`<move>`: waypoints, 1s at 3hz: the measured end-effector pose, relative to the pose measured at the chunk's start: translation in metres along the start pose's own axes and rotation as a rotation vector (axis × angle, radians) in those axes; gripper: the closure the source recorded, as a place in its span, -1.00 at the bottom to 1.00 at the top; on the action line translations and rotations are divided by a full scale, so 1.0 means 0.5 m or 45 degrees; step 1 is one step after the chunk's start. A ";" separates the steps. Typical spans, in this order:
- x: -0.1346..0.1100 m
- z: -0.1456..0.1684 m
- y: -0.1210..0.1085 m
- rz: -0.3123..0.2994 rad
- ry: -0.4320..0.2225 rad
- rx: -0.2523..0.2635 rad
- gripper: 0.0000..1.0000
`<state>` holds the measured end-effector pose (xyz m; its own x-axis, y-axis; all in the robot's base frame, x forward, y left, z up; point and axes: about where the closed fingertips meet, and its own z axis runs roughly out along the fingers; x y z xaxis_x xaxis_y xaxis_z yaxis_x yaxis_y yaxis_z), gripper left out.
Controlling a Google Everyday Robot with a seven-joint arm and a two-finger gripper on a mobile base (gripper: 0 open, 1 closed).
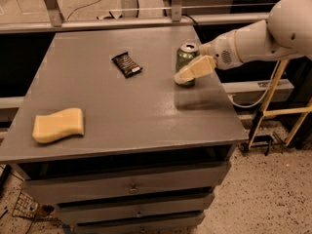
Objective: Knock green can over
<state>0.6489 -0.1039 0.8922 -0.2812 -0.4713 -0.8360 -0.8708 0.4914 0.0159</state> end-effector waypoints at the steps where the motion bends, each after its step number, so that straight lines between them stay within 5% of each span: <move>1: 0.005 0.030 -0.002 0.009 -0.024 -0.022 -0.68; 3: 0.008 0.057 -0.008 0.001 -0.052 -0.052 0.25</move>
Offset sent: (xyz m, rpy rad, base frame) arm 0.0168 0.0139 -0.0249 0.0596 0.0044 0.0186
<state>0.6627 -0.0867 0.8731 -0.2660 -0.4399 -0.8578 -0.8865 0.4612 0.0384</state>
